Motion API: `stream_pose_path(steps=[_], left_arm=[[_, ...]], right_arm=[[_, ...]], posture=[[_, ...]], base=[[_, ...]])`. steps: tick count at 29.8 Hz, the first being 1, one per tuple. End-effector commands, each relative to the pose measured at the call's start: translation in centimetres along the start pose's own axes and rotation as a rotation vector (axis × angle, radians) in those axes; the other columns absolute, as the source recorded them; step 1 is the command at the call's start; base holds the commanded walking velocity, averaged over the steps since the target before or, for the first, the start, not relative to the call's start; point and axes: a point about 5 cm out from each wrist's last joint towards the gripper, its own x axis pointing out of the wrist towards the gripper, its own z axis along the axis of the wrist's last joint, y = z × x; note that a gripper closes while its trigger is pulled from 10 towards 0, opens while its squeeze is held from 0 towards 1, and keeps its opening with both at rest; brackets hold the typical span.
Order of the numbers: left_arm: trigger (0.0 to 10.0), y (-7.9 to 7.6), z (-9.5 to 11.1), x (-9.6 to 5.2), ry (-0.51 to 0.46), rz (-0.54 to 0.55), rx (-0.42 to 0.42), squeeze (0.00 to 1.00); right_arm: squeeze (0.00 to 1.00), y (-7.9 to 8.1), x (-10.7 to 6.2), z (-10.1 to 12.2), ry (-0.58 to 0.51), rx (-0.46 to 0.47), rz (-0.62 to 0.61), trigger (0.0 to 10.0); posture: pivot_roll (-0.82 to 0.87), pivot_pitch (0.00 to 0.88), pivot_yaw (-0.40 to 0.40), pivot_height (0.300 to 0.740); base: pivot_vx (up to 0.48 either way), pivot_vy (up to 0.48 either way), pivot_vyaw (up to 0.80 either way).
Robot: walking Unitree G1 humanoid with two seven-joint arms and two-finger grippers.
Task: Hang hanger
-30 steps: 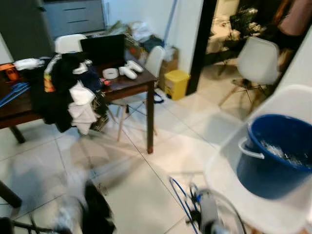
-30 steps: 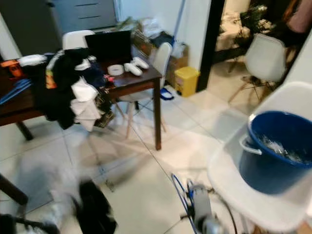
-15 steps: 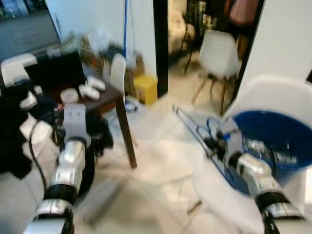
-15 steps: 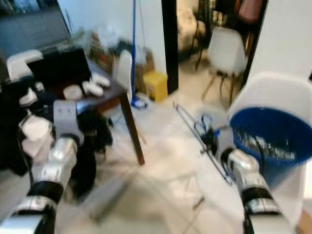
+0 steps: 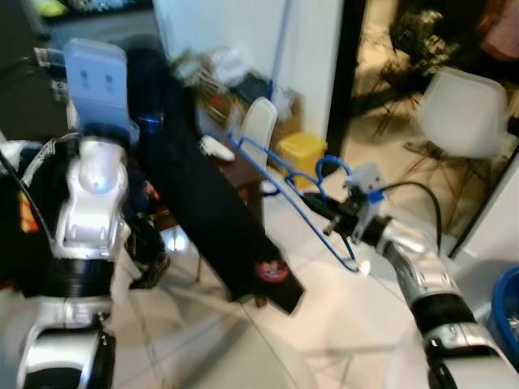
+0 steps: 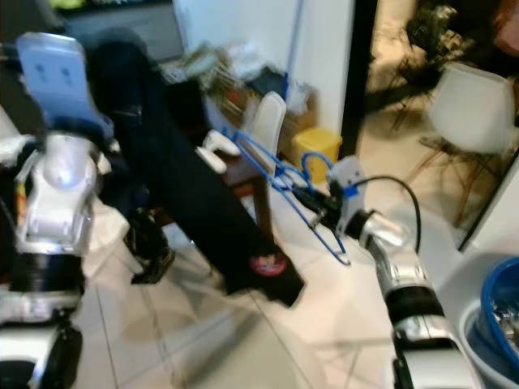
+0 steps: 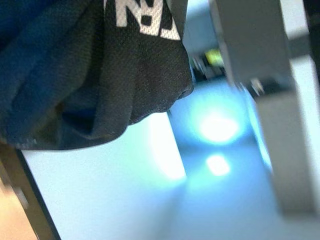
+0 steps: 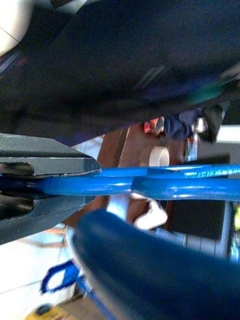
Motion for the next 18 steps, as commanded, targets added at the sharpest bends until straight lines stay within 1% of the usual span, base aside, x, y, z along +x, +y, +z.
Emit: stream_pose_path(steps=[1, 3, 4, 5, 7, 10, 11, 12, 14, 15, 16, 18], left_arm=[[10.0, 2.0, 1.5, 1.4, -0.052, 0.046, 0.065, 0.0], [10.0, 2.0, 1.5, 1.4, -0.052, 0.046, 0.065, 0.0], [10.0, 2.6, 3.3, 2.6, -0.118, 0.054, 0.079, 0.0], [10.0, 2.6, 3.3, 2.6, -0.118, 0.054, 0.079, 0.0], [10.0, 3.8, 6.9, 4.7, -0.255, 0.062, 0.137, 0.0], [10.0, 3.8, 6.9, 4.7, -0.255, 0.062, 0.137, 0.0], [10.0, 4.6, 8.1, 5.5, -0.283, 0.073, 0.139, 0.0], [10.0, 5.5, 8.4, 6.3, -0.278, 0.08, 0.128, 0.0], [10.0, 5.5, 8.4, 6.3, -0.278, 0.08, 0.128, 0.0], [10.0, 6.1, 7.8, 6.9, -0.237, 0.069, 0.077, 0.0], [10.0, 6.7, 6.7, 7.3, -0.154, 0.063, -0.042, 0.0], [10.0, 6.7, 6.7, 7.3, -0.154, 0.063, -0.042, 0.0]], right_arm=[[0.0, 0.5, 0.7, 0.7, -0.028, -0.003, 0.033, 10.0], [0.0, 0.5, 0.7, 0.7, -0.028, -0.003, 0.033, 10.0], [0.0, 0.6, 0.8, 1.0, -0.041, 0.0, 0.036, 10.0], [0.0, 0.6, 0.8, 1.0, -0.041, 0.0, 0.036, 10.0], [0.0, 0.4, 0.9, 1.5, -0.054, -0.003, 0.026, 10.0], [0.0, 0.4, 0.9, 1.5, -0.054, -0.003, 0.026, 10.0], [0.0, 0.2, 1.0, 1.7, -0.061, -0.009, 0.003, 10.0], [0.0, -0.5, 1.0, 2.1, -0.08, 0.008, -0.055, 10.0], [0.0, -0.5, 1.0, 2.1, -0.08, 0.008, -0.055, 10.0], [0.0, -1.1, 1.0, 2.4, -0.085, 0.015, -0.111, 10.0], [0.0, -1.5, 1.0, 3.0, -0.105, 0.028, -0.138, 10.0], [0.0, -1.5, 1.0, 3.0, -0.105, 0.028, -0.138, 10.0]], posture=[[0.08, 0.0, 0.015, 0.74], [0.08, 0.0, 0.015, 0.74], [0.08, 0.0, 0.012, 0.74], [0.08, 0.0, 0.012, 0.74], [0.09, 0.0, 0.012, 0.74], [0.09, 0.0, 0.012, 0.74], [0.09, 0.0, 0.011, 0.74], [0.1, 0.0, 0.007, 0.74], [0.1, 0.0, 0.007, 0.74], [0.1, 0.0, 0.004, 0.74], [0.1, 0.0, 0.001, 0.74], [0.1, 0.0, 0.001, 0.74]], base=[[0.307, 0.0, 0.8], [0.307, 0.0, 0.8], [0.311, 0.0, 0.8], [0.311, 0.0, 0.8], [0.306, 0.0, 0.8], [0.307, 0.0, 0.8], [0.307, 0.0, 0.8], [0.304, 0.0, 0.0], [0.304, 0.0, 0.0], [0.307, 0.0, 0.0], [0.319, 0.0, 0.0], [0.319, 0.0, 0.0]])
